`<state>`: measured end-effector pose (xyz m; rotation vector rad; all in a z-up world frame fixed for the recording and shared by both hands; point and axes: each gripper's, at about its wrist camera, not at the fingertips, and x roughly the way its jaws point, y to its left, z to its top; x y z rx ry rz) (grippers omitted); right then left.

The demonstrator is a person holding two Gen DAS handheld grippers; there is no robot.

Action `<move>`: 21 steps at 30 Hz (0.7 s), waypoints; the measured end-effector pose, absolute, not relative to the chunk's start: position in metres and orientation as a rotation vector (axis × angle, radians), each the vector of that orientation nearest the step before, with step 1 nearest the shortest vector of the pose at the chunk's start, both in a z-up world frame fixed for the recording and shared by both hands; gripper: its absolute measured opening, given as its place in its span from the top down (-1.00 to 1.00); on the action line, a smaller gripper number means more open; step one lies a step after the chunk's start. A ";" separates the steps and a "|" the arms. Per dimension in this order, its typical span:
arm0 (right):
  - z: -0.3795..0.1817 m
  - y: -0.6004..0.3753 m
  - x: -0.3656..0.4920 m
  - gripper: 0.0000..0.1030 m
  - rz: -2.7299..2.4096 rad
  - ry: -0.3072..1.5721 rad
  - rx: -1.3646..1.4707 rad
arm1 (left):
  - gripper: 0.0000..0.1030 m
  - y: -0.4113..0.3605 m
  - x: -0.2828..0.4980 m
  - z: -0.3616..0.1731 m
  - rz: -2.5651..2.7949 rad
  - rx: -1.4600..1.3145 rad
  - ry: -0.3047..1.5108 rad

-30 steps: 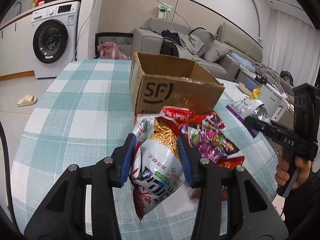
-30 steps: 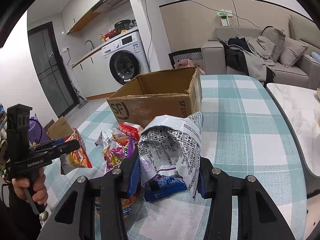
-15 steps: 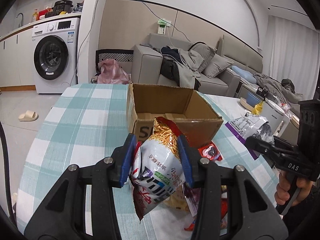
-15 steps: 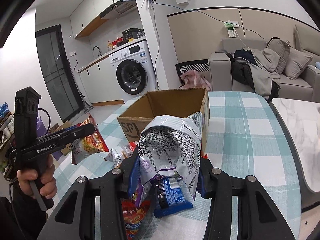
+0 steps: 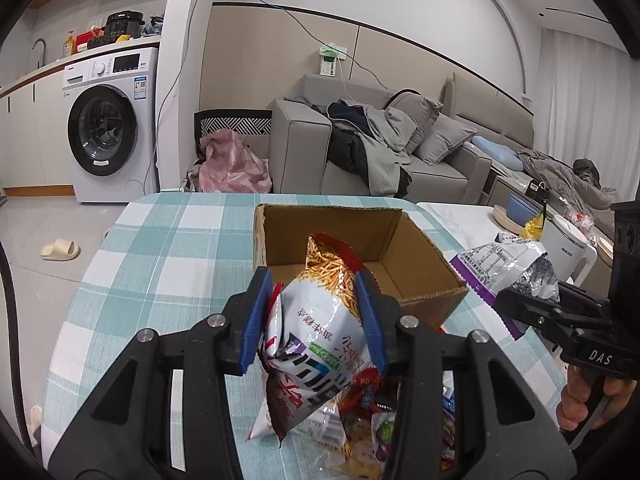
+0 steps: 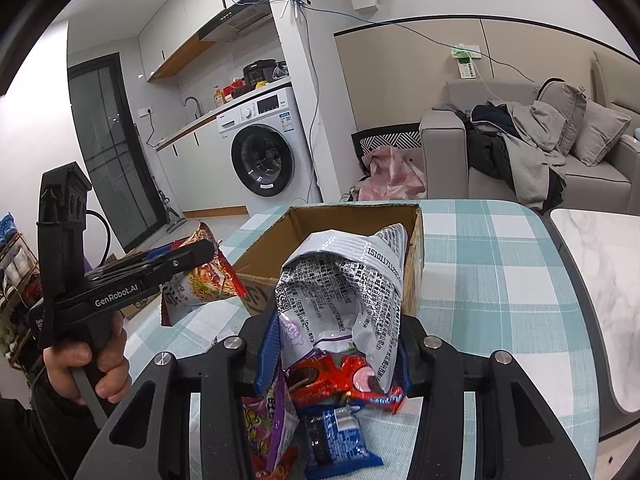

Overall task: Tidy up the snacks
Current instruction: 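Carry both bags over the box and open both tools to drop them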

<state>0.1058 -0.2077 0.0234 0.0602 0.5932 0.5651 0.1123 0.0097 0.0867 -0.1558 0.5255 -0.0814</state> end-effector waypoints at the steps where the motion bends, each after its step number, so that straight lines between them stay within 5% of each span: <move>1: 0.024 -0.206 0.109 0.10 0.566 0.593 0.057 | 0.22 0.010 0.117 0.088 -0.076 -0.153 0.524; 21: 0.017 -0.169 0.177 0.10 0.563 0.657 0.039 | 0.22 0.022 0.204 0.078 -0.045 -0.141 0.542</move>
